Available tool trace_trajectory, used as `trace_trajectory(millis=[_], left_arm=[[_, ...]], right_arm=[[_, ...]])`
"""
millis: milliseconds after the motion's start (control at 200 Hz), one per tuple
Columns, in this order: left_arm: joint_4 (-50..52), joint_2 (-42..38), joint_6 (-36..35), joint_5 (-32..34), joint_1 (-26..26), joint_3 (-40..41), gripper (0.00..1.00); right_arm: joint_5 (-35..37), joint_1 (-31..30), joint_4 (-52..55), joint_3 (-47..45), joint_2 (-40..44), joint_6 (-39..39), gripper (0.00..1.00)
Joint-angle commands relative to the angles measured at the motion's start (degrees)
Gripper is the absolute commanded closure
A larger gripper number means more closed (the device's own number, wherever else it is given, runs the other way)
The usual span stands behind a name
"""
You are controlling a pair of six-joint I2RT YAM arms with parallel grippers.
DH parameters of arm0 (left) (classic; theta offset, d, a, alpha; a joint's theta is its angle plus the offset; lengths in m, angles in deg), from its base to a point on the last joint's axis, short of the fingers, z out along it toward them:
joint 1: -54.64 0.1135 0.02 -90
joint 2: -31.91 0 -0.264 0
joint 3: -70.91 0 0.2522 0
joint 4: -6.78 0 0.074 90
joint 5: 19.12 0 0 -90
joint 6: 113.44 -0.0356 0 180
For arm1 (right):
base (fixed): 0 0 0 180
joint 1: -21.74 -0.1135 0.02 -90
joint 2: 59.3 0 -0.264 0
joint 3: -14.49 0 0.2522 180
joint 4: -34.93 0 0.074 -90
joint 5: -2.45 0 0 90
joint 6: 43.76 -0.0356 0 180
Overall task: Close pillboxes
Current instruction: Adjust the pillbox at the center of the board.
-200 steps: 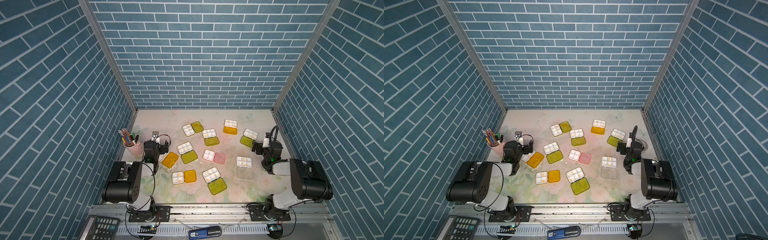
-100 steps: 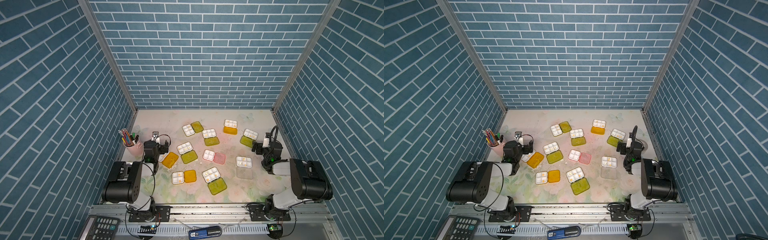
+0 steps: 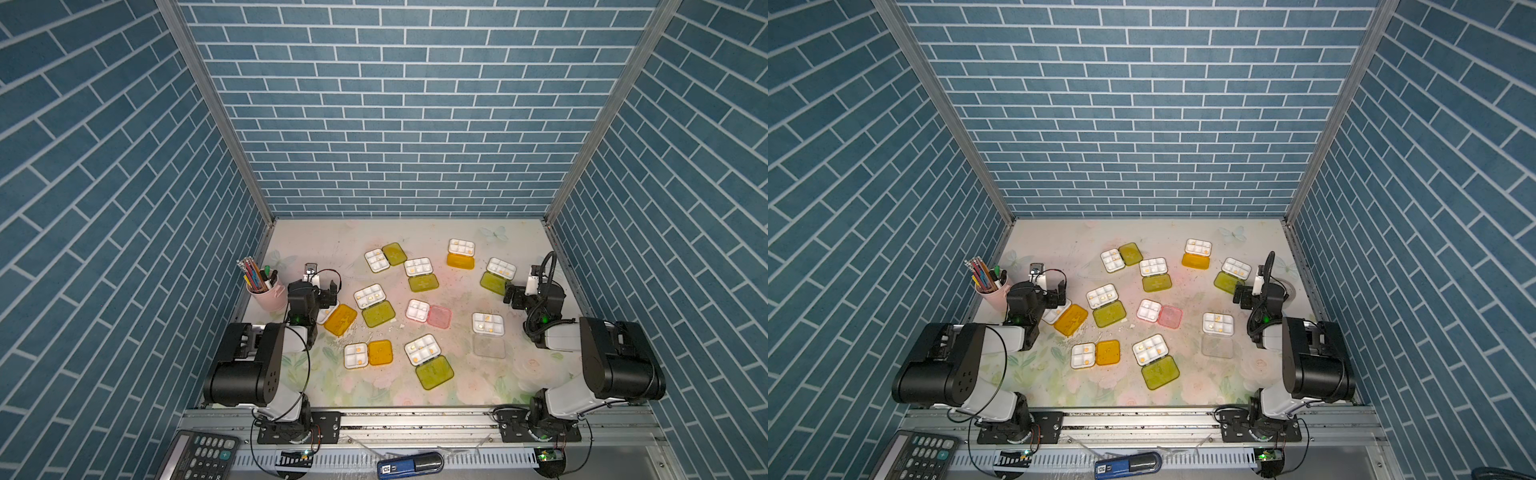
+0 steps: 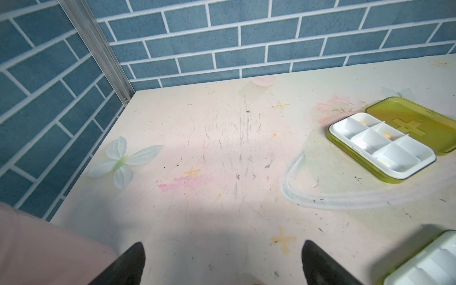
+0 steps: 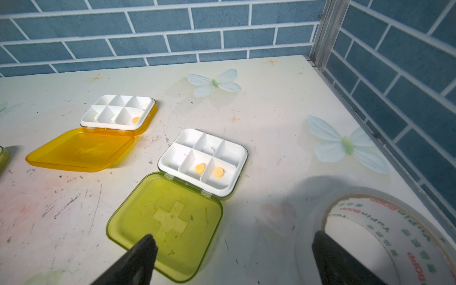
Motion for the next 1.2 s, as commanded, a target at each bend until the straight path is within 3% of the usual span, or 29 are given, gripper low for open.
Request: trace_trajectory(millis=[0,565,745,860,1005,1100,1155,1195], left_arm=[[-0.9,0.2,-0.1,-0.5,0.1,-0.5,0.0],[-0.2,-0.3,-0.2,-1.3,0.2,-0.7,0.0],[11.7,-13.1,-1.0,-3.6,0.2,-1.9,0.01],[26.3,-23.5,0.2,-4.4,0.0,-6.9,0.0],[42.4,-32.8,4.3,-8.4,-0.8,-19.8,0.01],[50.2,-35.0,16.9,-8.1,-0.9,-29.2,0.0],[57.4,-35.6,26.6,-8.5,-0.9,-34.2,0.0],[60.9,-35.9,27.5,-11.7,-0.8,-36.8,0.0]], right_arm=[[-0.4,0.2,-0.4,0.8,-0.1,1.1,0.01],[1.1,0.2,0.4,1.3,0.1,0.6,0.01],[8.2,-0.2,12.6,5.0,7.3,-1.0,0.01],[11.8,-0.5,22.5,8.0,16.2,-2.7,0.01],[16.8,-0.9,48.5,20.4,26.2,-17.3,0.01],[3.9,-0.5,58.7,26.5,28.3,-21.5,0.01],[1.0,-0.2,58.5,25.2,30.1,-30.9,0.01],[-1.1,0.1,57.6,23.0,31.9,-36.4,0.04]])
